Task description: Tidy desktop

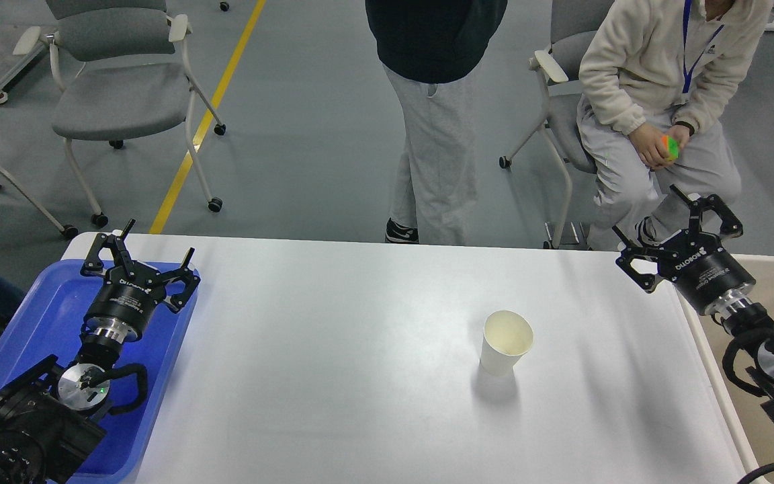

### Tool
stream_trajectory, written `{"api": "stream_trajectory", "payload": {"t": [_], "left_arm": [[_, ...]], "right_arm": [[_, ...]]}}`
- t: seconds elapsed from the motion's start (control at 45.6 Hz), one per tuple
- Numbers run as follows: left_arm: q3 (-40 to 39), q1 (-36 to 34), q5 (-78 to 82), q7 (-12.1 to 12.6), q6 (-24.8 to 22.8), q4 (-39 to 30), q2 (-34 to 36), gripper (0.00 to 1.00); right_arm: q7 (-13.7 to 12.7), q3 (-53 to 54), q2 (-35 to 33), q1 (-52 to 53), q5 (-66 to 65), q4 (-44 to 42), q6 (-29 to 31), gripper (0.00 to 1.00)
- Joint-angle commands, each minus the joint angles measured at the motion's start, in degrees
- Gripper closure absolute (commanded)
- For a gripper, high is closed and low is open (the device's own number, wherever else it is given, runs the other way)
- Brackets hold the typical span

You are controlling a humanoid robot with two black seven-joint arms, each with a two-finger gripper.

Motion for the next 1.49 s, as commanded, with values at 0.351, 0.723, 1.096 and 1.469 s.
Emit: {"api": "stream_trajectory", "payload": {"t": [0.351,0.723,1.096,1.469], "left_arm": [[0.1,0.0,-0.2,0.0,0.0,0.0,0.1,0.00],[0.1,0.0,-0.2,0.0,0.0,0.0,0.1,0.00],[0.1,0.0,-0.2,0.0,0.0,0.0,0.1,0.00],[0.1,-0.1,-0.1,0.1,0.0,0.0,0.1,0.00]], "right_arm": [[0.0,-0.6,0.1,0.1,0.0,-0.9,0.2,0.00],[0.0,-0.7,-0.4,0.4,0.0,-0.5,0.0,0.00],[-0.1,-0.4,-2.2,0.9,0.0,-0.4,-0.1,0.00],[-0.4,-3.6,-11.5,7.4,-0.2,3.9,-1.5,0.00]]}}
